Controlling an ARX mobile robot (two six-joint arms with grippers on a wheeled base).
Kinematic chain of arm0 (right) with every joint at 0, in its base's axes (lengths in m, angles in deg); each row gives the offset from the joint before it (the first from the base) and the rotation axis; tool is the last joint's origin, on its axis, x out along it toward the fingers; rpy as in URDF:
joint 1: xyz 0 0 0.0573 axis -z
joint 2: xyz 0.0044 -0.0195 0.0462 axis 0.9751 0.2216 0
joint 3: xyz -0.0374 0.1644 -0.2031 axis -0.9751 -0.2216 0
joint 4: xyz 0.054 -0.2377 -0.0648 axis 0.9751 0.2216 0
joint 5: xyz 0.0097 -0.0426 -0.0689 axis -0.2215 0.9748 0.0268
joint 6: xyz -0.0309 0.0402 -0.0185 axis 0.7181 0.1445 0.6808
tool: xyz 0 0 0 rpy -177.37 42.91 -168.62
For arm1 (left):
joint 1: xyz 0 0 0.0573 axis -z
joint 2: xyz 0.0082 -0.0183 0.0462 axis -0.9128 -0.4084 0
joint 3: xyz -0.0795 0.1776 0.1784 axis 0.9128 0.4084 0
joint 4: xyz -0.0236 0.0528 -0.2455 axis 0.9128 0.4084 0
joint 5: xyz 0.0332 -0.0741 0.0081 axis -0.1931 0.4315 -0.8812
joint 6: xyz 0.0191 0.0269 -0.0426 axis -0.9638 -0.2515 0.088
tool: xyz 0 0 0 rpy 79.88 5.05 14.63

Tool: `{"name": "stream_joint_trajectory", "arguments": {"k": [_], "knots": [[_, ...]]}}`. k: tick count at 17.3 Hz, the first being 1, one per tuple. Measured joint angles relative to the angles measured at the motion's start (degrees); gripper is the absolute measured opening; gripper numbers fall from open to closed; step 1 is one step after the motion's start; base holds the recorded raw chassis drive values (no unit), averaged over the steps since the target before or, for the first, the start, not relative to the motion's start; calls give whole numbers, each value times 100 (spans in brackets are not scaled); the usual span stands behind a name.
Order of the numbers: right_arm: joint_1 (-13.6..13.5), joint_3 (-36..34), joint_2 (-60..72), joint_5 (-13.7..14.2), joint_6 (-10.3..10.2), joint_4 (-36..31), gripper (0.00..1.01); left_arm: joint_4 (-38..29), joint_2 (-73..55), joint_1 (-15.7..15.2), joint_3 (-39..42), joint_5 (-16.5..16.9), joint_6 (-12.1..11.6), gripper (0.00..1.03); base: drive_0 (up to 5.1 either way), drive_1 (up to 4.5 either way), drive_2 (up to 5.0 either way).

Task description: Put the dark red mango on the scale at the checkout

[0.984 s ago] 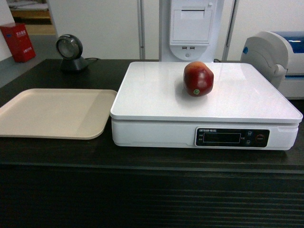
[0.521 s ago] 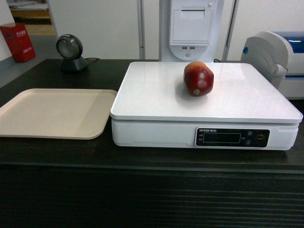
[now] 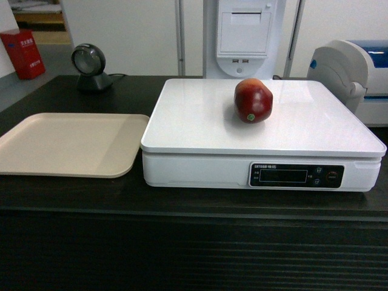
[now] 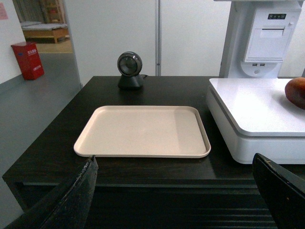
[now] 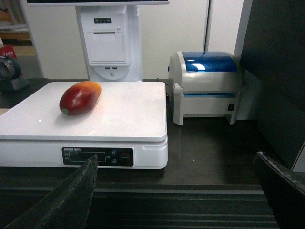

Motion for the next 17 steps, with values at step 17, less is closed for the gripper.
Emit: {"name": "stream_joint_trajectory", "arguments": {"k": [17], "knots": [[0,0,0,2,4,-4,98,0,0,0,0,0,-17,98,0,0,0]]}}
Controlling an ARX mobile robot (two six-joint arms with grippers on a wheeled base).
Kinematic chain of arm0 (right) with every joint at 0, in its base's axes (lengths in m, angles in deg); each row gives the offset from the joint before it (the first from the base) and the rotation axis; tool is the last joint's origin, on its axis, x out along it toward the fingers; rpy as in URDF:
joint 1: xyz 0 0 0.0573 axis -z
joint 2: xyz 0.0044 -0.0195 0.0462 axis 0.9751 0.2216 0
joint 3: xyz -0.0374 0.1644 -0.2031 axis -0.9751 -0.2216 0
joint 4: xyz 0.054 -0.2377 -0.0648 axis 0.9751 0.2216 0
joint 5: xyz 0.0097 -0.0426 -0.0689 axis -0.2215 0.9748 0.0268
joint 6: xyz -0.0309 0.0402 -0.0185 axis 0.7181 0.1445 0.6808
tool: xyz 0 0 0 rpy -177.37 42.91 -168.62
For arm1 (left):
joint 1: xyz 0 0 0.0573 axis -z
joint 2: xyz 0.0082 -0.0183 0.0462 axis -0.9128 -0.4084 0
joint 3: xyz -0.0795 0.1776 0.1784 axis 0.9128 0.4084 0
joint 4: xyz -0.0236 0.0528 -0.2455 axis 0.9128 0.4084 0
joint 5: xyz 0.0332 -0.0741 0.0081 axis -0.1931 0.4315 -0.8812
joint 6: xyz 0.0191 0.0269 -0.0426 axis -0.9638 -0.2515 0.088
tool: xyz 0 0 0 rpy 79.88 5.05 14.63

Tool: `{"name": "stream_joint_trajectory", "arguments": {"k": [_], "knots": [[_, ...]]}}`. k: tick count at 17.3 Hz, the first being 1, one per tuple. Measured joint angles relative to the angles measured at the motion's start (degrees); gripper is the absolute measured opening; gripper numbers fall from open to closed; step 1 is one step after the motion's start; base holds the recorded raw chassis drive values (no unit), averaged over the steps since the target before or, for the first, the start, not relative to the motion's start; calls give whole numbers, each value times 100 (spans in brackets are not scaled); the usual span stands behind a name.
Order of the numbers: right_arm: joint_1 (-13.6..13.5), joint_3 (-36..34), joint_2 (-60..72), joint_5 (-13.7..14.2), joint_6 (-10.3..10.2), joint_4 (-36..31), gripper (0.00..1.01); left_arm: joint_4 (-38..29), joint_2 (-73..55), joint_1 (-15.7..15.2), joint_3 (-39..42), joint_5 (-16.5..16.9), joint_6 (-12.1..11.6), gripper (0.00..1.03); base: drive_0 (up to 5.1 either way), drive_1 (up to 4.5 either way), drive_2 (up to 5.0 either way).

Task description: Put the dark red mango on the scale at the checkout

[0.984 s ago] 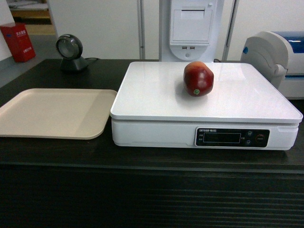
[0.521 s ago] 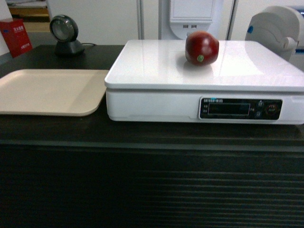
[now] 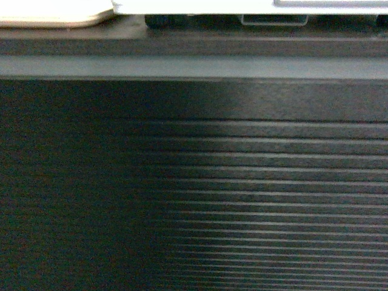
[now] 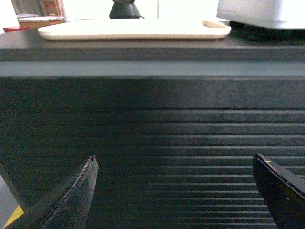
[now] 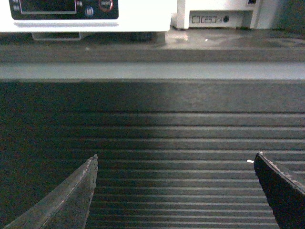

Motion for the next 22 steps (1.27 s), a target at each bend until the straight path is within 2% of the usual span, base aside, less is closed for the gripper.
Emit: {"name": "stream_joint_trajectory", "arguments": {"k": [22], "knots": [[0,0,0,-2,-4,11,98,17,0,0,0,0,-2,98,0,0,0]]}}
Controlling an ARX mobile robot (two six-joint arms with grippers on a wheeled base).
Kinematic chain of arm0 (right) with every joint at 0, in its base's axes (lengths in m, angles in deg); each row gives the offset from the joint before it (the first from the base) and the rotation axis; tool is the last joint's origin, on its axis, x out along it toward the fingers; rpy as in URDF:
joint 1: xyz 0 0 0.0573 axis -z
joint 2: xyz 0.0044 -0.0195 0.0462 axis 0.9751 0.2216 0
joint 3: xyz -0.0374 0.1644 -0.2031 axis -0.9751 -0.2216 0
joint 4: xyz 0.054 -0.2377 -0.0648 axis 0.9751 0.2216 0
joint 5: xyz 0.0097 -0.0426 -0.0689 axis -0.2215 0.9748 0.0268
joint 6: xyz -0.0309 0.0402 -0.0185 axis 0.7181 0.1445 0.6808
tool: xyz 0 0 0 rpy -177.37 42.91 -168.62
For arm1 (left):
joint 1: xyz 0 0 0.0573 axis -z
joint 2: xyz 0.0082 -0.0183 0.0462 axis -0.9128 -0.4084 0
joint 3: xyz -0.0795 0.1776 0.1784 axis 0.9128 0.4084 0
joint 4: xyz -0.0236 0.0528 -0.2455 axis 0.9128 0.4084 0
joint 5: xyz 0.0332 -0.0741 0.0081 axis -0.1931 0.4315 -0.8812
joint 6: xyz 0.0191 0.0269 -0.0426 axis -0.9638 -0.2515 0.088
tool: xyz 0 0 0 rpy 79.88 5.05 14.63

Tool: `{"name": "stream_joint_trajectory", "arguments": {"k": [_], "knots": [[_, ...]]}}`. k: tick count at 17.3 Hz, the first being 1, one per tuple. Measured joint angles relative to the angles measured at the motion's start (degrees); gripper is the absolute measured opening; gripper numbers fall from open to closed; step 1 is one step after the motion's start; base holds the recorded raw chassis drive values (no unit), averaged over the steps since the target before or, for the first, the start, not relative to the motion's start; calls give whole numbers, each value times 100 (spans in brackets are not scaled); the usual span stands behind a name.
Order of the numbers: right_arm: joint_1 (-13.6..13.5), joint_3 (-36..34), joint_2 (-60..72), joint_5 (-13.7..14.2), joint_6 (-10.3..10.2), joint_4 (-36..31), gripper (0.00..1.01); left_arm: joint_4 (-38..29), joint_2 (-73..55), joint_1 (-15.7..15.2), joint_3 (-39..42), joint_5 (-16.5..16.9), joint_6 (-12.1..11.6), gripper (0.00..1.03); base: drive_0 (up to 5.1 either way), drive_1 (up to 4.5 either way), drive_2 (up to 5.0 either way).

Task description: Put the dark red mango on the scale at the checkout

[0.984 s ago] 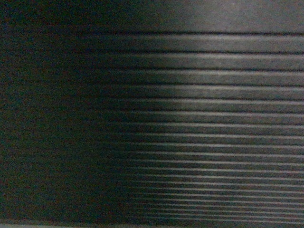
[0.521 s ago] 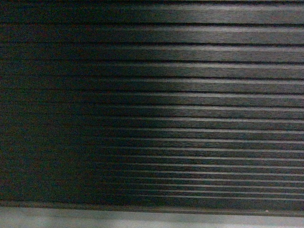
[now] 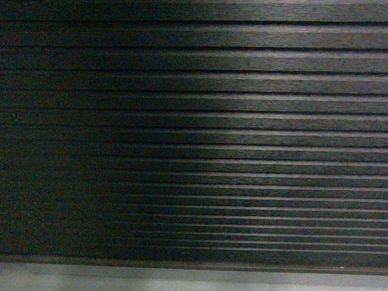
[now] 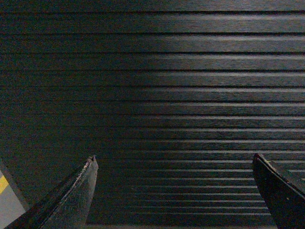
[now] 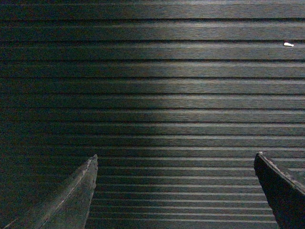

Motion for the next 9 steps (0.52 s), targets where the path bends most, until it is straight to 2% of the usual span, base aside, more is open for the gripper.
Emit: {"name": "stream_joint_trajectory", "arguments": {"k": [9], "knots": [[0,0,0,0,0,0,98,0,0,0,0,0,0,98,0,0,0]]}}
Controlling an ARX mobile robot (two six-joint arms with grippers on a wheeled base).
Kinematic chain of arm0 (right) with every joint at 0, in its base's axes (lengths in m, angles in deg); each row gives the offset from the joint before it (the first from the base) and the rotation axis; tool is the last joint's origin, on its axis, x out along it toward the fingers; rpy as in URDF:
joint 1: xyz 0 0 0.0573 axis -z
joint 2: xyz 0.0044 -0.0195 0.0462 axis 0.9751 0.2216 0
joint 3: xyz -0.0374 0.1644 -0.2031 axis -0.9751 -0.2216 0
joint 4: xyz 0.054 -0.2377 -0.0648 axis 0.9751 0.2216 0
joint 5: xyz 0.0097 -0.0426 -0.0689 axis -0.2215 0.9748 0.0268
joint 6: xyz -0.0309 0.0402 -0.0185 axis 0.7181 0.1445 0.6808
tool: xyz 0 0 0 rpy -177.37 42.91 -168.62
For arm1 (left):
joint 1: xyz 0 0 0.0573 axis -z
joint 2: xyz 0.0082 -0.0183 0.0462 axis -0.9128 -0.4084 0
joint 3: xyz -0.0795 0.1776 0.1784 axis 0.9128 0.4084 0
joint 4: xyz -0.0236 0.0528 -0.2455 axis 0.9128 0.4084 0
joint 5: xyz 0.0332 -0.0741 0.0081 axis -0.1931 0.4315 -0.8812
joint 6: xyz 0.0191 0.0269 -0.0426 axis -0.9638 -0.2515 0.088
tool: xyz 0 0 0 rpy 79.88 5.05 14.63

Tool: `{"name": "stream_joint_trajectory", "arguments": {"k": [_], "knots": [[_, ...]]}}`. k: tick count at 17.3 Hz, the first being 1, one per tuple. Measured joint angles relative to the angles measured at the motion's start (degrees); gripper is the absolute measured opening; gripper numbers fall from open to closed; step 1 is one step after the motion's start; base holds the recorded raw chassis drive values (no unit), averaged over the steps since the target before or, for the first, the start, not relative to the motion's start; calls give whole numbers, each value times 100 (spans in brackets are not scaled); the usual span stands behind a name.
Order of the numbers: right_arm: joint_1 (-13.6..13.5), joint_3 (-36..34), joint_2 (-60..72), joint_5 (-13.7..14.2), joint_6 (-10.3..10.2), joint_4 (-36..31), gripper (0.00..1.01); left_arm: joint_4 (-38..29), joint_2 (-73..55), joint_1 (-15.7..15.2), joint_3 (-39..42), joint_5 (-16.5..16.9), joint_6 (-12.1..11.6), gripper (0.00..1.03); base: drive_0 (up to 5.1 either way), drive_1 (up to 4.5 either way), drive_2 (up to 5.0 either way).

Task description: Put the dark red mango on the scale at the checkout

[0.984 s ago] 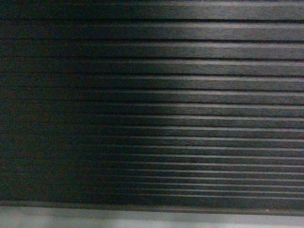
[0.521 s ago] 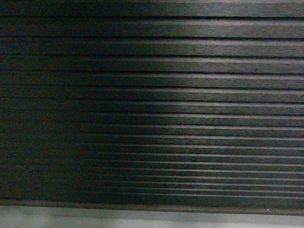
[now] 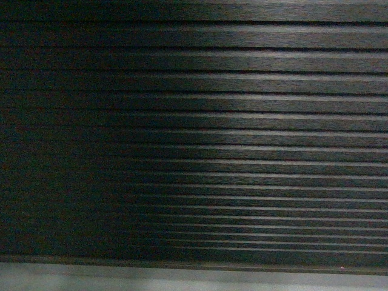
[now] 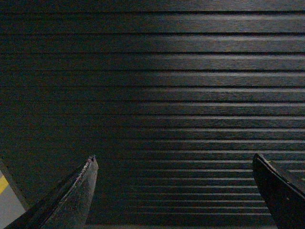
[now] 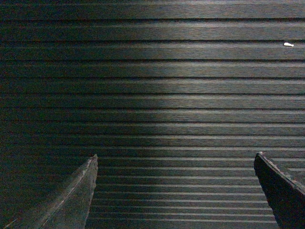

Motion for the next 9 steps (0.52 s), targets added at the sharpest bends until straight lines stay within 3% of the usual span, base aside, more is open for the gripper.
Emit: {"name": "stream_joint_trajectory", "arguments": {"k": [9], "knots": [[0,0,0,0,0,0,98,0,0,0,0,0,0,98,0,0,0]]}}
